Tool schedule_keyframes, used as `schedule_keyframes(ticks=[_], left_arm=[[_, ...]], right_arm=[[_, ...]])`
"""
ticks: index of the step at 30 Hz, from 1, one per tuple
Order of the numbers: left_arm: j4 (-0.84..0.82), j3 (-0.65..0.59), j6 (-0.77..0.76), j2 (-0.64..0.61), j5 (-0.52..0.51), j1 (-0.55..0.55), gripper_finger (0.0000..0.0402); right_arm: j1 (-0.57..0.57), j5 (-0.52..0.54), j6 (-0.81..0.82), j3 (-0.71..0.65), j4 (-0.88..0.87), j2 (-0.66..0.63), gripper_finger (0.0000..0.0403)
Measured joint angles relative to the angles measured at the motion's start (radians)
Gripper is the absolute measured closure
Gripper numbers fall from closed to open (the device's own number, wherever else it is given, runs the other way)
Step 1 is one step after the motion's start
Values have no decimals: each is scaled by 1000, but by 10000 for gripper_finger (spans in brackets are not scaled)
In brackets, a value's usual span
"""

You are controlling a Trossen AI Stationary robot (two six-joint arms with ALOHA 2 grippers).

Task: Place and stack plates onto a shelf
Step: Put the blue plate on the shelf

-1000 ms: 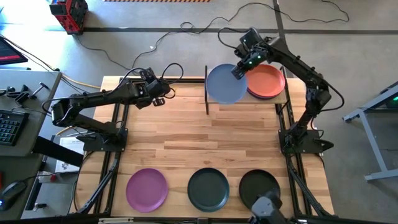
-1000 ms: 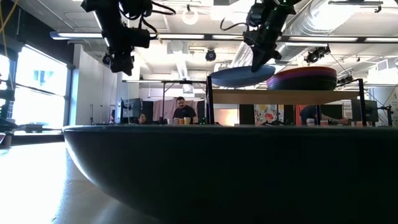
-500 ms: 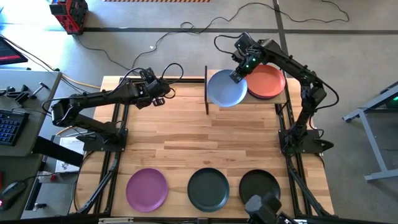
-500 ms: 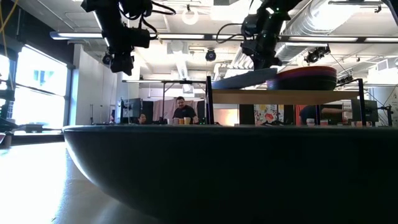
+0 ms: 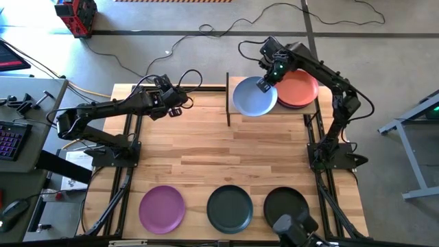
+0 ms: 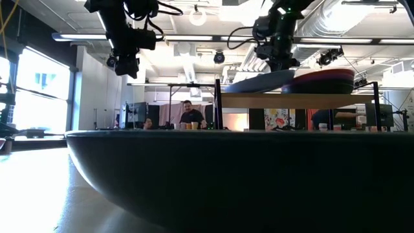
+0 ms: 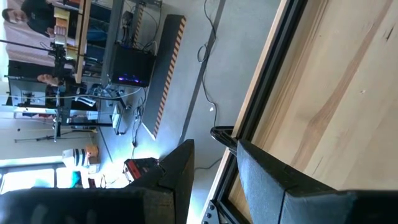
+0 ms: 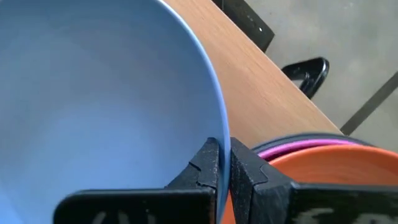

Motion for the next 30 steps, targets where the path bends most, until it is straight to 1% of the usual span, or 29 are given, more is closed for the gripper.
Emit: schedule_keyframes(ticks=[3,8,12,16,21,25,30], left_arm=[[0,0,0,0,0,0,289],[0,0,0,0,0,0,289],[0,0,0,0,0,0,289],[0,0,-2,0,0,0,289],[1,0,-6,0,0,0,289],[1,0,-7,0,0,0,289],[1,0,-1,0,0,0,289]], right_arm=[[-8,-4,-1,0,8,0,403],[-8,-29,-4,0,68,-3,403],[-8,-33,-1,0,69,-3,403],[5,-33,6,0,89,-3,403],[34,-32,4,0,155,1,403],[34,-9,3,0,151,8,403],[27,-6,-2,0,149,8,403]])
